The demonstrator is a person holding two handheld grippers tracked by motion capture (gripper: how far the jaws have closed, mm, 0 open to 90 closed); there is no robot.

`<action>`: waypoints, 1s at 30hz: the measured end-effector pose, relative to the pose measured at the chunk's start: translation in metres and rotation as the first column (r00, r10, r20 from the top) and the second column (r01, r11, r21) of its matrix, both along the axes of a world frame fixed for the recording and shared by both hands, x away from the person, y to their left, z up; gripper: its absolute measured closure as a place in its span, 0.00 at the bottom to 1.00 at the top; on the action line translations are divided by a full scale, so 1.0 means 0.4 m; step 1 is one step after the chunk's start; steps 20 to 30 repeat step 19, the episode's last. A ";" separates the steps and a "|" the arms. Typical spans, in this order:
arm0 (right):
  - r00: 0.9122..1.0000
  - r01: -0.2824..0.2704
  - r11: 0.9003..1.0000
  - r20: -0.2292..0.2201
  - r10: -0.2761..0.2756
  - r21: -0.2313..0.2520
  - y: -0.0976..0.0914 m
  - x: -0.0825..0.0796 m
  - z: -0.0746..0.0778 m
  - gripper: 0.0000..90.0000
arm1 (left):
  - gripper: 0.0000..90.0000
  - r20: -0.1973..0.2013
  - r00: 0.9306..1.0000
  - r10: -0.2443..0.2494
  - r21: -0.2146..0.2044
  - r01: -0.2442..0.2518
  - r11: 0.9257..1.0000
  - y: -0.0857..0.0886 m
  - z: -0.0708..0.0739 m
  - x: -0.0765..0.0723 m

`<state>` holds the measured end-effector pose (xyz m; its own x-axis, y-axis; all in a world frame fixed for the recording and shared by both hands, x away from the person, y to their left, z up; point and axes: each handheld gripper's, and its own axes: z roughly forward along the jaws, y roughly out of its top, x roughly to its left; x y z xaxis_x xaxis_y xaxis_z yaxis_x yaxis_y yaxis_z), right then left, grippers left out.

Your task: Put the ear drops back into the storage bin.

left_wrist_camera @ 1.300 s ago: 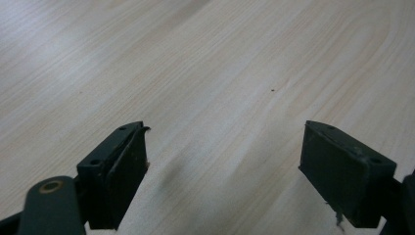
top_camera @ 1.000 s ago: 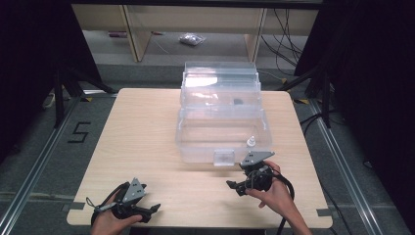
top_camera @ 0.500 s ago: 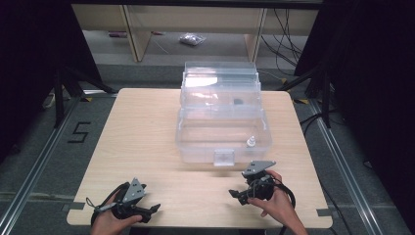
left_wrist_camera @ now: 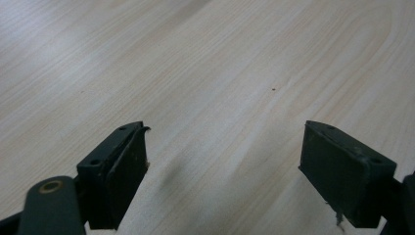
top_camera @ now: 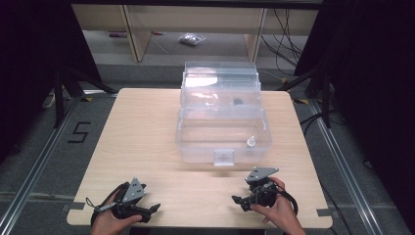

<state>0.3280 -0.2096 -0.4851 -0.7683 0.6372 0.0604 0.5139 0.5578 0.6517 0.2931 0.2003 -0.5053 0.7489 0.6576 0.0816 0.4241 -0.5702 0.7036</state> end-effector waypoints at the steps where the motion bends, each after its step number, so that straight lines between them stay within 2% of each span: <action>1: 1.000 0.000 1.000 0.003 0.000 0.008 -0.003 0.001 -0.003 0.22 | 0.19 -0.001 1.000 0.000 0.000 0.000 1.000 0.000 0.000 0.000; 2: 1.000 0.000 1.000 0.003 0.000 0.008 -0.003 0.001 -0.003 0.22 | 0.19 0.000 1.000 -0.002 0.003 0.002 1.000 0.000 0.000 -0.001; 3: 1.000 -0.004 1.000 -0.018 0.004 -0.006 -0.007 -0.001 -0.001 0.22 | 0.19 -0.015 1.000 -0.007 0.002 0.007 1.000 0.000 0.002 -0.003; 4: 1.000 -0.004 1.000 -0.018 0.004 -0.006 -0.007 -0.001 -0.001 0.22 | 0.19 -0.006 1.000 -0.024 0.024 0.024 0.999 0.003 0.005 0.000; 5: 1.000 0.001 1.000 -0.004 -0.001 0.007 -0.005 -0.001 -0.007 0.22 | 0.19 -0.005 1.000 -0.017 0.015 0.017 1.000 0.001 0.003 0.000; 6: 1.000 -0.008 1.000 -0.004 0.008 -0.009 -0.007 0.000 -0.006 0.22 | 0.19 -0.003 1.000 -0.005 -0.004 0.005 1.000 -0.002 0.000 0.000; 7: 1.000 -0.004 1.000 0.003 0.004 0.001 -0.005 -0.001 -0.010 0.22 | 0.19 -0.008 1.000 -0.004 0.002 0.004 1.000 -0.001 0.000 0.000; 8: 1.000 -0.005 1.000 -0.009 0.005 0.004 -0.004 -0.001 -0.010 0.22 | 0.19 -0.013 1.000 -0.016 0.009 0.016 1.000 0.001 0.002 0.000; 9: 1.000 -0.013 1.000 -0.007 0.013 -0.010 -0.005 0.000 -0.010 0.22 | 0.19 -0.010 1.000 -0.023 0.022 0.023 0.999 0.003 0.003 0.000; 10: 1.000 -0.013 1.000 -0.001 0.013 -0.012 -0.005 0.001 -0.011 0.22 | 0.19 -0.001 1.000 0.002 -0.003 -0.002 1.000 -0.001 0.000 -0.001; 12: 1.000 -0.002 1.000 0.001 0.002 0.000 -0.003 0.001 -0.016 0.22 | 0.19 -0.008 1.000 0.001 -0.011 -0.001 1.000 -0.002 0.001 -0.003; 13: 1.000 0.007 1.000 0.006 -0.007 -0.004 -0.004 0.000 -0.015 0.22 | 0.19 -0.006 1.000 -0.026 0.026 0.026 0.999 0.003 0.005 0.000; 14: 1.000 -0.003 1.000 -0.009 0.003 -0.008 -0.006 0.002 -0.013 0.22 | 0.19 -0.006 1.000 -0.018 0.013 0.018 1.000 0.001 0.004 -0.001; 16: 1.000 0.016 1.000 -0.005 -0.016 0.000 -0.005 -0.001 -0.014 0.22 | 0.19 -0.006 1.000 -0.018 0.018 0.018 1.000 0.001 0.004 0.000; 17: 1.000 0.001 1.000 -0.006 -0.001 -0.004 -0.009 0.004 -0.013 0.22 | 0.19 -0.010 1.000 -0.020 0.014 0.020 1.000 0.001 0.003 0.000; 30: 1.000 0.005 1.000 -0.005 -0.005 -0.005 -0.011 0.004 -0.012 0.22 | 0.19 -0.006 1.000 -0.017 0.016 0.017 1.000 0.002 0.004 -0.001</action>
